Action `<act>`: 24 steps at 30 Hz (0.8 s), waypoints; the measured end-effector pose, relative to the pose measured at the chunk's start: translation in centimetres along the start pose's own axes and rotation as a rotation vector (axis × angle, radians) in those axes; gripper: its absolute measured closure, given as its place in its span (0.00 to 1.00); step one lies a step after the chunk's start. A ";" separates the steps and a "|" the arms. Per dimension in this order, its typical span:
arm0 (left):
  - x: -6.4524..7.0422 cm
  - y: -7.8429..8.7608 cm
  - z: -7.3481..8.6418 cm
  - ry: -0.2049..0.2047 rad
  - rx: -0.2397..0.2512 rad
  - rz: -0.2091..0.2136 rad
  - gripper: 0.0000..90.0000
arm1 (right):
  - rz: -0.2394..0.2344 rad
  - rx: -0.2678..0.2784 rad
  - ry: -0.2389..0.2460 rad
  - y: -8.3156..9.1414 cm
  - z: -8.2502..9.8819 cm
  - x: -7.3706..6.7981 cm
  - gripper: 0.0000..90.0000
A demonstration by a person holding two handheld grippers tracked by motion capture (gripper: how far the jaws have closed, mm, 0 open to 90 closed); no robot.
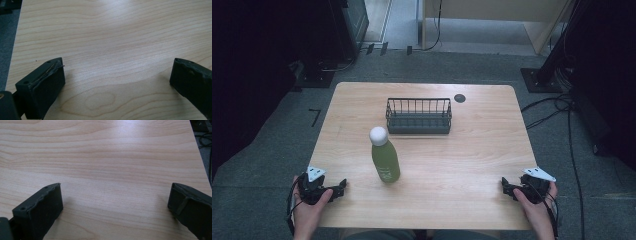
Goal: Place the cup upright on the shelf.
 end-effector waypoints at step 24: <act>2.4 1.3 -1.6 -0.021 0.065 0.014 0.00 | -0.003 -0.001 0.003 -0.2 -0.2 0.1 0.00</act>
Point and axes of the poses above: each handheld gripper's, and its own axes: y roughly backward along the jaws, z roughly out of its underside, x roughly to its right, the point moved 7 cm from there along -y, roughly forward along the jaws, and after that the axes turned 1 degree about y, right-handed, at the moved point
